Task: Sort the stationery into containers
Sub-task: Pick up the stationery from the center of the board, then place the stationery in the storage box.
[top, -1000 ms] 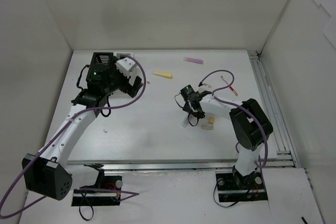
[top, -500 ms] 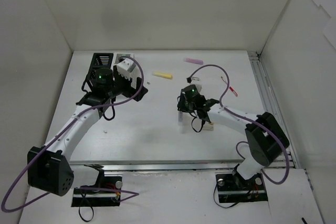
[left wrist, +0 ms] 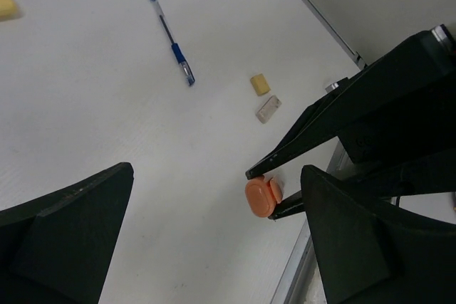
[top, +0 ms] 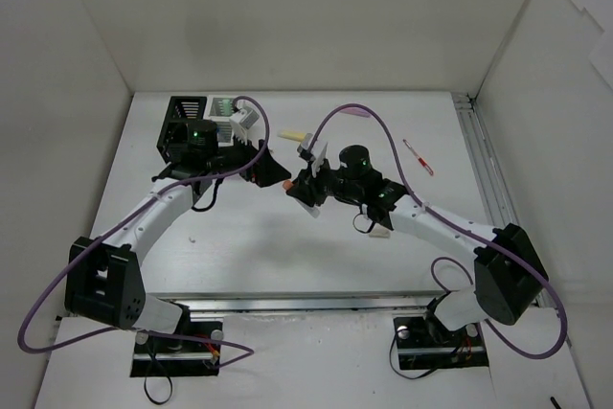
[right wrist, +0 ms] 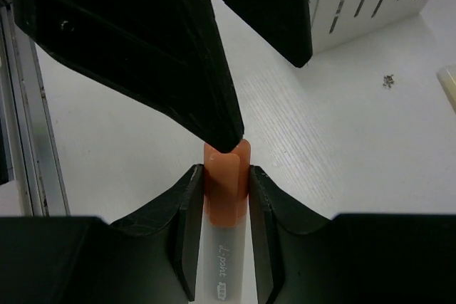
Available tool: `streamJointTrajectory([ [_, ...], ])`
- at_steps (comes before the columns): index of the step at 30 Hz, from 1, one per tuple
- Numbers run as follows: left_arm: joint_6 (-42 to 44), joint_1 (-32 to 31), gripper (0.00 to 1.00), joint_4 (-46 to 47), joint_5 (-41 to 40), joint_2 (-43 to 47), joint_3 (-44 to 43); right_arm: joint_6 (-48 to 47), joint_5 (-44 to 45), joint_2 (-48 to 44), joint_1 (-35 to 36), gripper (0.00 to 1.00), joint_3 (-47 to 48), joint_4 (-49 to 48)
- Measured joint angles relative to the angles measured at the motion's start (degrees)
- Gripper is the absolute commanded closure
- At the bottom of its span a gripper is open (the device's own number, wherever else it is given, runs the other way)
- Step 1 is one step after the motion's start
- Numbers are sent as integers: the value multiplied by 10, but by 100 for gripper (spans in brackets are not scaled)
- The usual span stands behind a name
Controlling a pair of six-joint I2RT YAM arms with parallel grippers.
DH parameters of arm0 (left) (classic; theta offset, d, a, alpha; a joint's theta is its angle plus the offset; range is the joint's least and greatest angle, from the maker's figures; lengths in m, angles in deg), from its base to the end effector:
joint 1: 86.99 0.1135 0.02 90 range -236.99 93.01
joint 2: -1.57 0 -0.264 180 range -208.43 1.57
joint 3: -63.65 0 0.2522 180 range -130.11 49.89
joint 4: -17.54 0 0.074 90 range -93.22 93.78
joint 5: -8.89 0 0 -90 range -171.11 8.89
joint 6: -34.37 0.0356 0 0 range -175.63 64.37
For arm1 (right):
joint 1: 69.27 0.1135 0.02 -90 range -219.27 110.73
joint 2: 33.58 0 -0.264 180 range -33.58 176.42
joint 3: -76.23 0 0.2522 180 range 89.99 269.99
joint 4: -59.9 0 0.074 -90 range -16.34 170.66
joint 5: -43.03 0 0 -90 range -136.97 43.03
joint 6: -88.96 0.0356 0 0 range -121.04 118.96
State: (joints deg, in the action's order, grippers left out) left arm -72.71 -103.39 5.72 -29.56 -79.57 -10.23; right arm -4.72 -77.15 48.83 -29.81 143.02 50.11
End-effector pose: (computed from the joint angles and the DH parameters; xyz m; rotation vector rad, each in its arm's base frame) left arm 0.2995 -0.1172 0.3111 0.6277 1.8608 -1.2397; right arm 0.2451 0.2250 0.2966 -1.0049 1.4216 0.9033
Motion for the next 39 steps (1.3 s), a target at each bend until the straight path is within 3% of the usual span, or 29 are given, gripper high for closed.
streamJointTrajectory([
  [11, -45, 0, 24, 31, 31, 0, 4, -75, -5, 0, 7, 94, 9, 6],
  [19, -61, -7, 33, 47, 49, 0, 37, -90, 30, -4, 11, 93, 9, -2],
  [23, -62, -13, 47, 53, 44, 2, 37, -100, 39, -5, 17, 93, 9, -2],
  [28, -63, -22, 55, 58, 42, 1, 37, -111, 48, -5, 26, 92, 9, -2],
  [31, -64, -32, 70, 61, 41, -2, 36, -116, 54, -5, 36, 92, 9, -3],
  [39, -75, -37, 70, 101, 64, -19, 35, -129, 98, -6, 45, 91, 7, -11],
])
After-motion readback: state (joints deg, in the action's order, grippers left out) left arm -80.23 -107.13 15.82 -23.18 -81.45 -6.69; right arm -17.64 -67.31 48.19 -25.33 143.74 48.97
